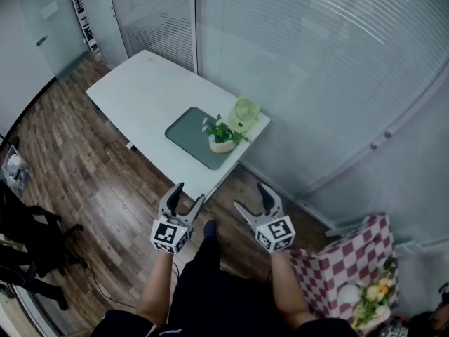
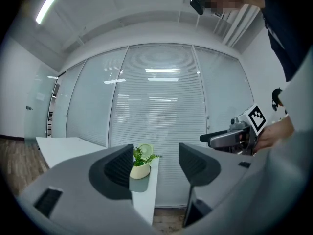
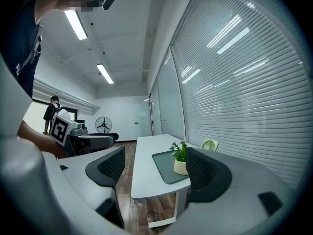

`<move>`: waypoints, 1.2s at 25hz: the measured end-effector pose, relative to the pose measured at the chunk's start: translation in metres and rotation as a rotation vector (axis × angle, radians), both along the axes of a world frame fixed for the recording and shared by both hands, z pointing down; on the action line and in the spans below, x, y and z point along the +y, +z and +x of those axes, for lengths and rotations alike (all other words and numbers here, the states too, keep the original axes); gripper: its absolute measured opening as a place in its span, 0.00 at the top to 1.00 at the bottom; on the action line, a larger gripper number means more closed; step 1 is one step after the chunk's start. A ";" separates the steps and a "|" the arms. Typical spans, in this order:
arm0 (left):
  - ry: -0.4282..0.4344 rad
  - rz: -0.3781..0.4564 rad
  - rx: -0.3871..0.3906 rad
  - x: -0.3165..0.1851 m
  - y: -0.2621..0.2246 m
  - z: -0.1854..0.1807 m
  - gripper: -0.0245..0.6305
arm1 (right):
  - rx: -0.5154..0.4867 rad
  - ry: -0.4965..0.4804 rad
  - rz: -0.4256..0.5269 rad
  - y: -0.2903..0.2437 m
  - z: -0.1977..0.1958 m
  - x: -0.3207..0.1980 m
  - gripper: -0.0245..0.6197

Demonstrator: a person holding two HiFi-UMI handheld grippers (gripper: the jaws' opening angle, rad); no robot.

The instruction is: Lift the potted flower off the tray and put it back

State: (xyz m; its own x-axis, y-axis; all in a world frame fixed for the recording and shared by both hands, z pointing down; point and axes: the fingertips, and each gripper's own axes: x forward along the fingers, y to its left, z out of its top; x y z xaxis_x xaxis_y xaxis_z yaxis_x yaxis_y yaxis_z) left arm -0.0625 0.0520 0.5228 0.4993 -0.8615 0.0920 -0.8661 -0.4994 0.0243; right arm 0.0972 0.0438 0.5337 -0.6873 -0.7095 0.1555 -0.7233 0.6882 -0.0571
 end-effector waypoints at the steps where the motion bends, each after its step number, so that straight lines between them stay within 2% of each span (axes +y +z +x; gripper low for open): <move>1: 0.002 -0.010 -0.004 -0.005 0.004 0.000 0.55 | 0.007 -0.001 -0.014 0.004 0.000 -0.005 0.41; 5: 0.001 -0.039 -0.016 -0.026 0.016 -0.004 0.55 | 0.013 -0.004 -0.038 0.015 0.000 -0.026 0.41; 8: 0.008 -0.014 -0.063 -0.046 0.024 -0.007 0.55 | 0.014 -0.010 -0.002 0.024 -0.001 -0.046 0.41; 10: 0.008 -0.015 -0.091 -0.060 0.029 -0.009 0.55 | 0.026 -0.001 -0.017 0.028 -0.001 -0.057 0.41; 14: 0.019 -0.028 -0.090 -0.084 0.040 -0.014 0.55 | 0.026 0.016 -0.023 0.035 -0.002 -0.078 0.41; 19: 0.036 -0.065 -0.102 -0.115 0.062 -0.015 0.55 | 0.027 0.001 -0.075 0.053 -0.007 -0.097 0.41; 26: 0.102 -0.112 -0.133 -0.145 0.088 -0.012 0.55 | 0.034 -0.016 -0.094 0.088 -0.017 -0.126 0.41; 30: 0.147 -0.121 -0.161 -0.156 0.102 -0.011 0.55 | 0.048 0.030 -0.125 0.106 -0.014 -0.140 0.41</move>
